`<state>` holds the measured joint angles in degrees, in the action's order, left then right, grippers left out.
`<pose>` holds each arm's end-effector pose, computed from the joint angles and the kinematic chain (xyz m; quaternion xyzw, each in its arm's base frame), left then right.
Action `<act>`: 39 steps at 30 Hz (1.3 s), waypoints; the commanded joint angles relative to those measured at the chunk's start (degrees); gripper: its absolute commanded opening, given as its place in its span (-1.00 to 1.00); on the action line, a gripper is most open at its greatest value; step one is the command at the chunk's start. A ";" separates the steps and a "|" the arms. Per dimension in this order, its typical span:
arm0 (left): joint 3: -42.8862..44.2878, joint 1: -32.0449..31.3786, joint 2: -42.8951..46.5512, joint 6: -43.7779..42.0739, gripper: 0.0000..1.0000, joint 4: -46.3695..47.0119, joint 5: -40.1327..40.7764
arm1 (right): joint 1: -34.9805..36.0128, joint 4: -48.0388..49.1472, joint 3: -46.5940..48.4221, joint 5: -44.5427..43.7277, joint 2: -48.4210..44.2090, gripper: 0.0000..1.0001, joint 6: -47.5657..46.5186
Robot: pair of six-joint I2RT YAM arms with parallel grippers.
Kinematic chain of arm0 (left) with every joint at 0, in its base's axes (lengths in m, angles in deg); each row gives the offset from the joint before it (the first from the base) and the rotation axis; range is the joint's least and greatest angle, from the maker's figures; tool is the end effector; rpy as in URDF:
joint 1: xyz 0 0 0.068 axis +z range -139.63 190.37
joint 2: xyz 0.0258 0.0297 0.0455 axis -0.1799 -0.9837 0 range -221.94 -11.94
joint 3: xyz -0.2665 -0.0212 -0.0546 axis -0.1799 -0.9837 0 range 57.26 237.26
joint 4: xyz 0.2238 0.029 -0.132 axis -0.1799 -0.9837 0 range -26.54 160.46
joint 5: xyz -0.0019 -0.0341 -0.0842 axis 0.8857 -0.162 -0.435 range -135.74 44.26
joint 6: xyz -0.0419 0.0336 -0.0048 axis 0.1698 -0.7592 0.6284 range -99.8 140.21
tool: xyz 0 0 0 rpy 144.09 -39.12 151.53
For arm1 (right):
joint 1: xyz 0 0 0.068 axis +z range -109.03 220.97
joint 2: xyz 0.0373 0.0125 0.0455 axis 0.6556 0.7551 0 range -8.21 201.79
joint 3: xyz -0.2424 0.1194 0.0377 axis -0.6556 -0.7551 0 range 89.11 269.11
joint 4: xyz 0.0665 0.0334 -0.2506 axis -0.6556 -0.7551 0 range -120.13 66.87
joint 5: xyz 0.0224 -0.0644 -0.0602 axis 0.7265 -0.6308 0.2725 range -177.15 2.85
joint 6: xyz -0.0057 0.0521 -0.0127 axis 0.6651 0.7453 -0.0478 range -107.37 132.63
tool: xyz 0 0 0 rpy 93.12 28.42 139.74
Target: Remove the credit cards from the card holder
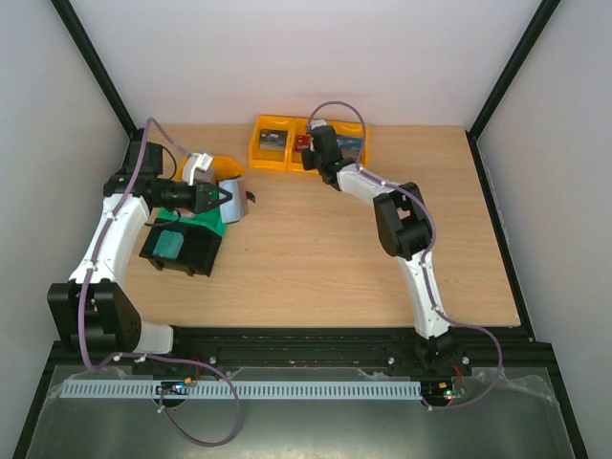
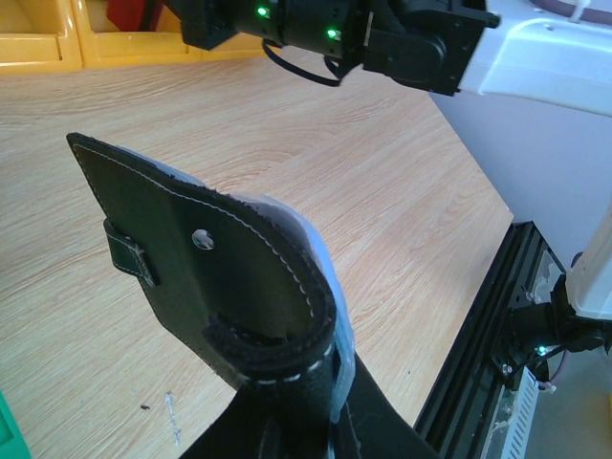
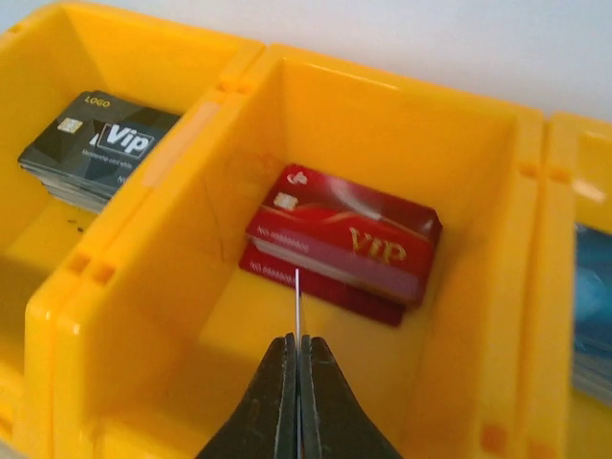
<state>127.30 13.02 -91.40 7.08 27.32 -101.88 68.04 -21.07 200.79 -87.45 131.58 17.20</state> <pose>0.2814 -0.0166 0.3177 0.2266 0.8185 -0.4025 0.3417 0.5027 0.2568 0.1733 -0.1641 0.8322 0.1423 0.5101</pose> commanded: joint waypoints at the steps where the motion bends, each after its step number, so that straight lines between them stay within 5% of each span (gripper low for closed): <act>1: 1.15 0.42 2.02 -1.11 -0.96 -0.72 -2.07 | 0.26 -1.59 -9.07 -0.75 -6.11 -0.97 4.16; 13: 1.54 0.46 2.11 -1.20 -0.96 -0.99 -2.64 | 0.67 1.50 -28.03 -3.61 -18.32 -0.97 8.15; 23: 1.38 0.51 2.07 -1.28 -0.96 -0.99 -3.01 | -0.06 1.49 -22.27 -4.68 -17.63 -0.97 5.60; 29: -0.20 0.43 1.95 -1.06 -0.96 0.39 -3.40 | -0.18 5.44 -28.92 0.38 -23.71 -0.97 1.22; 34: -8.77 -2.96 1.99 10.35 -0.96 12.03 -7.88 | -0.18 2.82 -30.67 2.18 -29.85 -0.97 -1.53; 39: -14.83 -13.54 -2.10 23.04 -0.96 25.02 -15.32 | -0.18 2.44 -34.32 6.98 -37.60 -0.97 -0.94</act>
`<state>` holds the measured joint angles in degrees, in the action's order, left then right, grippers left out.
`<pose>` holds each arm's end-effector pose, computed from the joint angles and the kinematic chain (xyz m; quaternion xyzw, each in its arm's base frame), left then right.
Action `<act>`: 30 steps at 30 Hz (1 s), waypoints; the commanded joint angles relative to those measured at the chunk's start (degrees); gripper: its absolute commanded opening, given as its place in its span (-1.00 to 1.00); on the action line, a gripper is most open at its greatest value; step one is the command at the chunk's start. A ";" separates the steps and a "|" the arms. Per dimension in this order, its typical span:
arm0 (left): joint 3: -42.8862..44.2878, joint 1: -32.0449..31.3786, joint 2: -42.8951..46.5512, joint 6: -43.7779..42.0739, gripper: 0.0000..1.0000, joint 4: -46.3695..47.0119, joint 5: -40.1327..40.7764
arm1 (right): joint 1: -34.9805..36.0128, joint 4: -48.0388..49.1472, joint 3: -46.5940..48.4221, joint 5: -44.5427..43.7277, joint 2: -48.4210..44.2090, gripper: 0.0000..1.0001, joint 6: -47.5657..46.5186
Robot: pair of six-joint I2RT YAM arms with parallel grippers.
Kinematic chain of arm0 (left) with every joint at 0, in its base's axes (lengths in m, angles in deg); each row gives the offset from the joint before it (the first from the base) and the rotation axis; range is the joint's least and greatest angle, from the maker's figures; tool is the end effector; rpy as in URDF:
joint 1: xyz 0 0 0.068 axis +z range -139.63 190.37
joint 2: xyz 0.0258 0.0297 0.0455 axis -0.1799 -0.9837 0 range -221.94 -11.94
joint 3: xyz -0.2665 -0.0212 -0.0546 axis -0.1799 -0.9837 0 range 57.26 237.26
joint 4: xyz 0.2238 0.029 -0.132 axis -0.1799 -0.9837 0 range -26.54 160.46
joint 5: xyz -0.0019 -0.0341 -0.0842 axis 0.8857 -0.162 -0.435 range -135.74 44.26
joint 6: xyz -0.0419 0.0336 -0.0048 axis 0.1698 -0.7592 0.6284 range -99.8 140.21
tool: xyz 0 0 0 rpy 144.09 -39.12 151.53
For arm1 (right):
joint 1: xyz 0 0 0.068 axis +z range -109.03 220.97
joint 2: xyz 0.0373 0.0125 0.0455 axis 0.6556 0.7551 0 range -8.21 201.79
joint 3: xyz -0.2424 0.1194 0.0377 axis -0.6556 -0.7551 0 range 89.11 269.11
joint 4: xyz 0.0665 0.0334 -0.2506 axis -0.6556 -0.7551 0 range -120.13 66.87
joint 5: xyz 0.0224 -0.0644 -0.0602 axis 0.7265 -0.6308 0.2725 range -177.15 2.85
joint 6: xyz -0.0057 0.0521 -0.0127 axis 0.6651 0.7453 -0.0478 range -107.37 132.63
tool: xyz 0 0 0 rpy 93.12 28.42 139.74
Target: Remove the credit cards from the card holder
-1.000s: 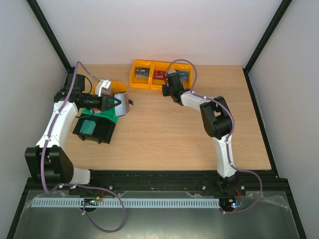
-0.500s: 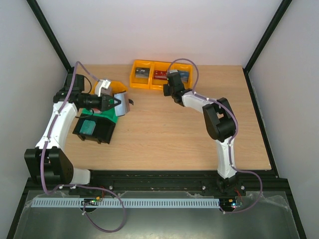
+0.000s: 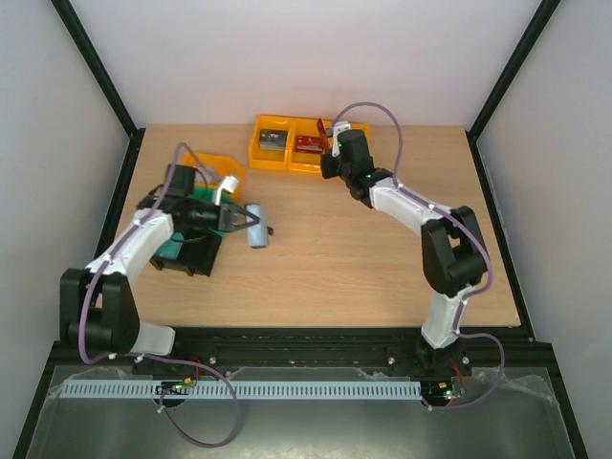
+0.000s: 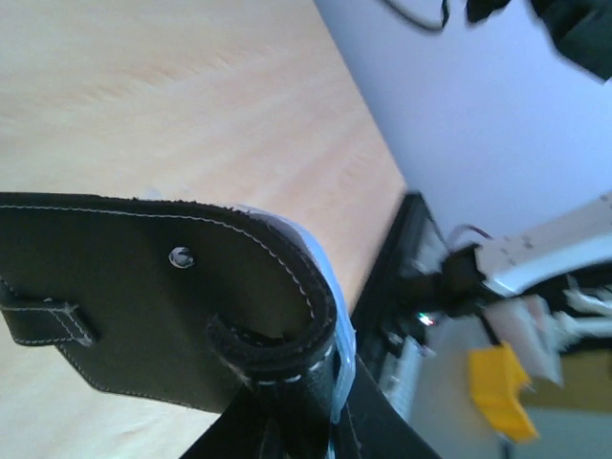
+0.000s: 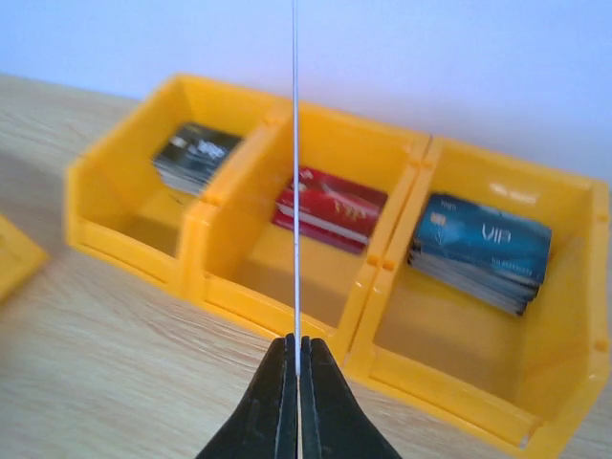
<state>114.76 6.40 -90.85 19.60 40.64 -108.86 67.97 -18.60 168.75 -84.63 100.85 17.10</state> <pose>0.2728 -0.0508 0.2688 0.2056 0.7963 -0.5017 0.2682 0.3989 0.2051 0.2489 -0.1762 0.8241 0.1638 0.5128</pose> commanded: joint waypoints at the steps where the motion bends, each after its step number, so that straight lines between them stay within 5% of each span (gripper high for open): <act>1: -2.86 -8.90 -3.91 12.75 -0.96 14.11 -9.78 | -0.11 -0.19 -2.83 5.06 -8.01 -0.97 -0.55; 5: -9.19 -11.71 -7.79 30.20 -0.96 32.51 -13.52 | -0.11 -1.20 -4.78 7.12 -12.28 -0.97 0.15; 8: -11.89 -11.47 -9.30 32.77 -0.96 35.74 -11.27 | -0.03 -1.24 -6.48 8.21 -14.82 -0.97 0.15; 19: -14.53 -3.86 -20.19 31.65 -0.96 24.79 6.39 | 1.56 -4.56 -6.34 12.24 -19.57 -0.97 -0.47; 25: -12.56 -3.13 -23.13 30.42 -0.96 21.15 8.00 | 2.63 -5.49 -6.38 11.80 -21.70 -0.97 -1.76; 30: -3.45 -7.34 -22.25 25.73 -0.96 15.41 1.76 | 2.94 -6.20 -6.30 10.71 -22.07 -0.97 -2.25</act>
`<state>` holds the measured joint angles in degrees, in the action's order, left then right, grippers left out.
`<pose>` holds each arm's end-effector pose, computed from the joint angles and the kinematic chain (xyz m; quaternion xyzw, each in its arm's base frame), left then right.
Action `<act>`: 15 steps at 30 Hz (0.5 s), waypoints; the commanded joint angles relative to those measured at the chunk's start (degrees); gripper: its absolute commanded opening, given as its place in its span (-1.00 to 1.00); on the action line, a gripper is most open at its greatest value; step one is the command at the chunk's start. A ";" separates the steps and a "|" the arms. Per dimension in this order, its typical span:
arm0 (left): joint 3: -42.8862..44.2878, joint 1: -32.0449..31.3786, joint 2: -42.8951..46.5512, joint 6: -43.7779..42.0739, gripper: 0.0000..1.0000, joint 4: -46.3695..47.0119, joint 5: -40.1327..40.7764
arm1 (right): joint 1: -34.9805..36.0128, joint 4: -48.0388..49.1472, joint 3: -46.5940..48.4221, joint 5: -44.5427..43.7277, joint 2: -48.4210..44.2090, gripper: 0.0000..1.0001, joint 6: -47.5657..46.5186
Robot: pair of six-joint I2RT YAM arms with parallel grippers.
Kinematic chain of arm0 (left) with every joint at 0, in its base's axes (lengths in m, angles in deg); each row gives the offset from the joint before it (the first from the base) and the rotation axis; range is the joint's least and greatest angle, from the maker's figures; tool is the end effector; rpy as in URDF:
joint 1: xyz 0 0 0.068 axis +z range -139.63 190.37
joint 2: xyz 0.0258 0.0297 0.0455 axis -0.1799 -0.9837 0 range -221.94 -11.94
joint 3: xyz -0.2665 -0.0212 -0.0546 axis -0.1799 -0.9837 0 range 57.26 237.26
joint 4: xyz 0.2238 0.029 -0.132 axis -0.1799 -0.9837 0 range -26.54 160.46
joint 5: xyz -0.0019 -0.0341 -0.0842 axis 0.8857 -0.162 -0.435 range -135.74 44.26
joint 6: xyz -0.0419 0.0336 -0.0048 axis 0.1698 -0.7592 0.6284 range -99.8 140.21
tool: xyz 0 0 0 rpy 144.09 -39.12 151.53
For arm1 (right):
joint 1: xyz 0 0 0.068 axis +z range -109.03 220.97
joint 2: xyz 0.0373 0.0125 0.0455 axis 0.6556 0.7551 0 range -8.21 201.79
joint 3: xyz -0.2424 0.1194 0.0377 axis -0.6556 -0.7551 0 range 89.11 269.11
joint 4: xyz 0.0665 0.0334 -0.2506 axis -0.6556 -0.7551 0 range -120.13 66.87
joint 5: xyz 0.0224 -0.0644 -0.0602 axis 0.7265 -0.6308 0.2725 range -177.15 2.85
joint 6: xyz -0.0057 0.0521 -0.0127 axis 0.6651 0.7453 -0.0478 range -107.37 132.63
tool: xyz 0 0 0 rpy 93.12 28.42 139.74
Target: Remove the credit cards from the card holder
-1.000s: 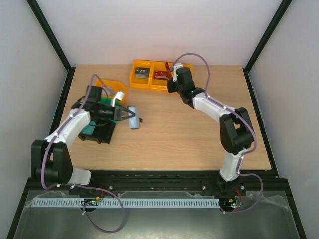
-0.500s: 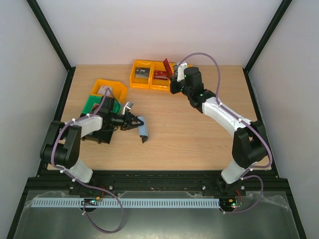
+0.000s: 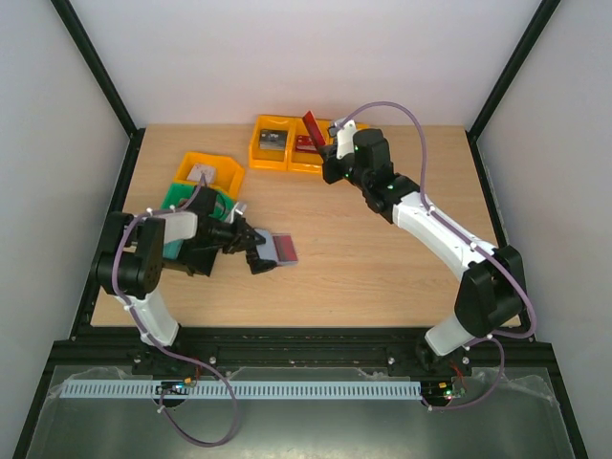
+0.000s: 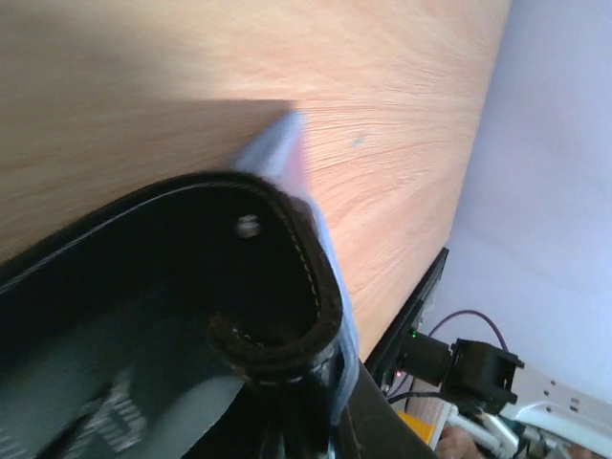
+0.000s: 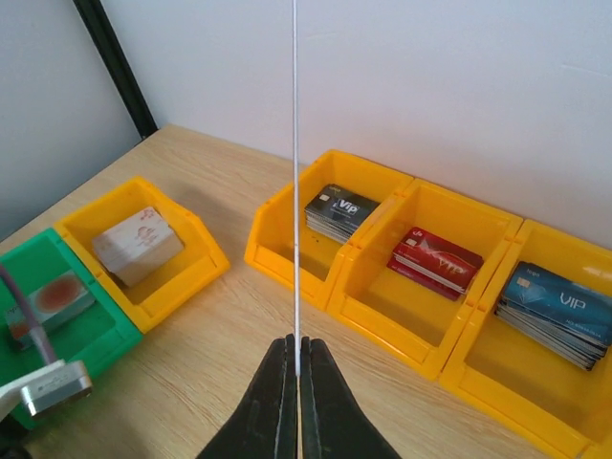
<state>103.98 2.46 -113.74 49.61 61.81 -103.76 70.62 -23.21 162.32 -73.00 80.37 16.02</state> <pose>0.2975 -0.0719 0.1222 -0.0506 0.8573 -0.5109 0.0372 0.3174 0.1908 0.3415 -0.2520 0.7521 0.2649 0.5484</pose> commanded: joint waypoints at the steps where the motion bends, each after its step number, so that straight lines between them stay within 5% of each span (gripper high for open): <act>1: 8.68 -5.30 1.36 -4.91 -0.96 -5.99 -5.41 | 0.36 -1.59 0.12 -0.93 -1.64 -0.97 -1.15; 9: 21.63 -20.95 2.74 -10.69 -0.96 -11.53 -17.40 | 0.37 -1.60 -0.06 -2.25 -3.15 -0.97 -1.44; 15: 23.26 -22.39 -4.96 -10.65 -0.96 -12.32 -17.36 | 0.41 -1.28 -1.40 -2.81 -5.89 -0.97 -1.86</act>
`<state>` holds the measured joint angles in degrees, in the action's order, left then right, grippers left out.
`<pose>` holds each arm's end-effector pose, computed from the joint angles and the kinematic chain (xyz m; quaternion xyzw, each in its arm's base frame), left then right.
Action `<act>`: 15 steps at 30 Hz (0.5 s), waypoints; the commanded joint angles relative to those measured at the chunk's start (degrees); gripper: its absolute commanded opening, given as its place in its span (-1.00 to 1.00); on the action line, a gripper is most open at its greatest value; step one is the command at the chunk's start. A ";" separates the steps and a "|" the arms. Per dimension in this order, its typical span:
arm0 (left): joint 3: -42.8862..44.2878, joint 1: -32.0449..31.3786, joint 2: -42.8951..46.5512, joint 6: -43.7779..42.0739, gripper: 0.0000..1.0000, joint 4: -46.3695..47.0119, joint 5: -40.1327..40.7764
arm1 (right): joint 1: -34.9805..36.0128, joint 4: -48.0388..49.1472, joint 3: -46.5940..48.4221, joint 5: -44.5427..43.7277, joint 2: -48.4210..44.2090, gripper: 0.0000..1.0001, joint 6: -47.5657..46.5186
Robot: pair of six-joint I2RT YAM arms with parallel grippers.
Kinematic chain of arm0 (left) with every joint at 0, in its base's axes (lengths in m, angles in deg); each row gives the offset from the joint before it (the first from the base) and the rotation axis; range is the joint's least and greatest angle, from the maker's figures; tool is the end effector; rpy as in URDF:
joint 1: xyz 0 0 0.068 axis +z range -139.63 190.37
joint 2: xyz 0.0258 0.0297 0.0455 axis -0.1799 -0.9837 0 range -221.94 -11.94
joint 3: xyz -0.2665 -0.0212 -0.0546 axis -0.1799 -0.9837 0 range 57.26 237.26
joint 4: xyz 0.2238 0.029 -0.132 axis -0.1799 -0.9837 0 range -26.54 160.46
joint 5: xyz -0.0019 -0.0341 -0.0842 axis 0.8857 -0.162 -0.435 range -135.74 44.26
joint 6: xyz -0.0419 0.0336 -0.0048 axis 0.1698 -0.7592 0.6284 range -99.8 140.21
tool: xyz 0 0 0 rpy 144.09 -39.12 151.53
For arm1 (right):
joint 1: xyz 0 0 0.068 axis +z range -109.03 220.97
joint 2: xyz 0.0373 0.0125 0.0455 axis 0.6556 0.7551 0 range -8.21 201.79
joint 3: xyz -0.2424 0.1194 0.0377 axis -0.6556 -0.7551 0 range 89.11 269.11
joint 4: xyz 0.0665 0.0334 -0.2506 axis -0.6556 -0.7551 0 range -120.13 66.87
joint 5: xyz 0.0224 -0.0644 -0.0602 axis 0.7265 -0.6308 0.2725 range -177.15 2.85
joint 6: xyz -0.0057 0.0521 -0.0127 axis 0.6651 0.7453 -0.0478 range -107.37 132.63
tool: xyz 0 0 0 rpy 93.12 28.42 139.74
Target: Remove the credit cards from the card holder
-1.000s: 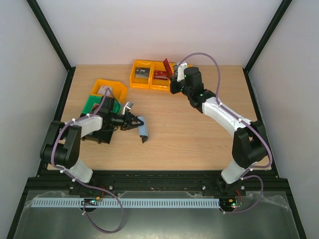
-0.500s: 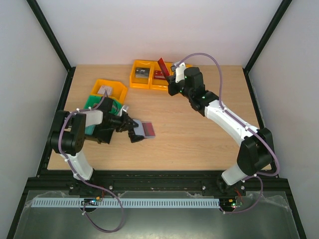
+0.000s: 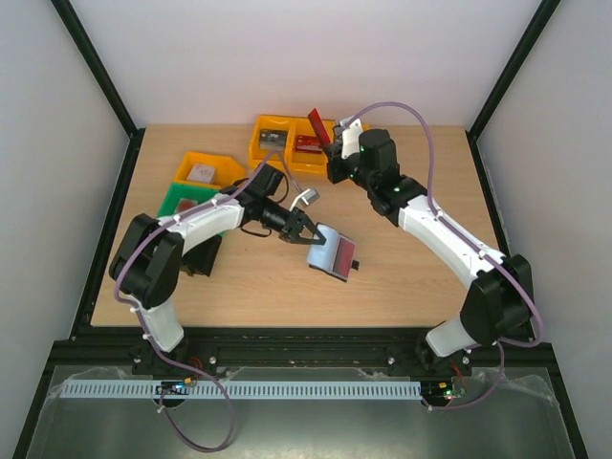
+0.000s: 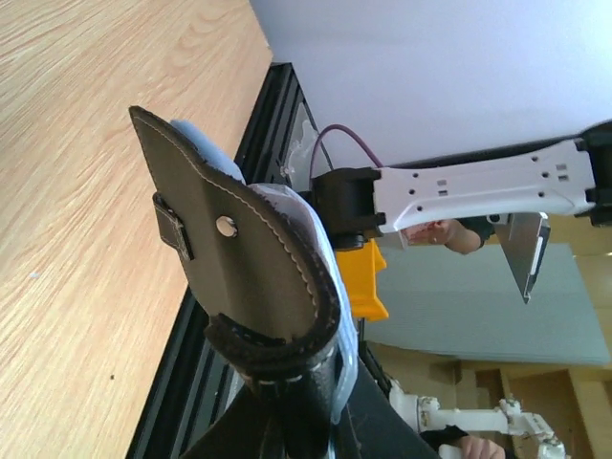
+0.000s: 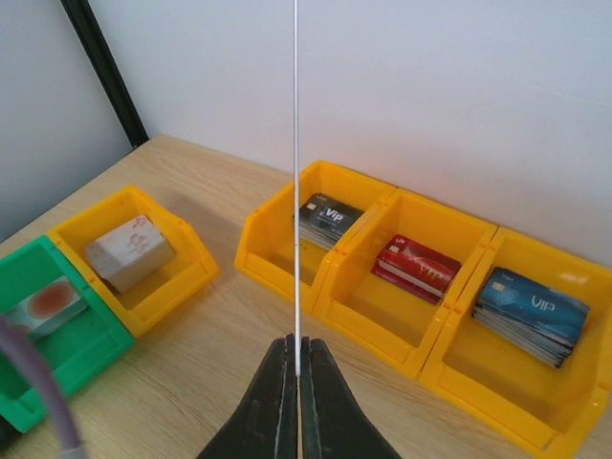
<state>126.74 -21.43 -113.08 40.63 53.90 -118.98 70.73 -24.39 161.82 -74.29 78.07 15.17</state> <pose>0.2941 -0.2225 0.2322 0.2859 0.7252 -0.6263 0.0118 0.3087 0.1857 0.3500 -0.2517 0.7493 0.2539 0.5575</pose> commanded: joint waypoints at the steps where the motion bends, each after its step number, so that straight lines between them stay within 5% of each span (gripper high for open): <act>1: 0.56 2.00 -7.85 -2.17 -0.96 -6.04 -1.10 | 0.29 -0.31 -1.02 -1.73 -3.84 -0.97 -1.11; 5: 1.91 4.19 -14.98 -6.48 -0.96 -12.19 1.85 | 0.30 -0.98 -1.40 -2.74 -4.65 -0.97 -1.49; 13: -2.62 10.44 -15.83 -4.27 -0.96 -8.67 8.00 | 0.22 -1.72 -1.95 -3.75 -5.53 -0.97 -2.20; 15: -3.59 11.77 -15.29 -3.64 -0.76 -7.96 10.60 | 0.32 -1.79 -1.87 -3.13 -5.46 -0.97 -2.30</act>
<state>124.79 -11.63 -130.65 36.43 45.64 -112.51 70.73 -25.09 160.53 -76.93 74.27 13.86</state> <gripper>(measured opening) 0.076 0.016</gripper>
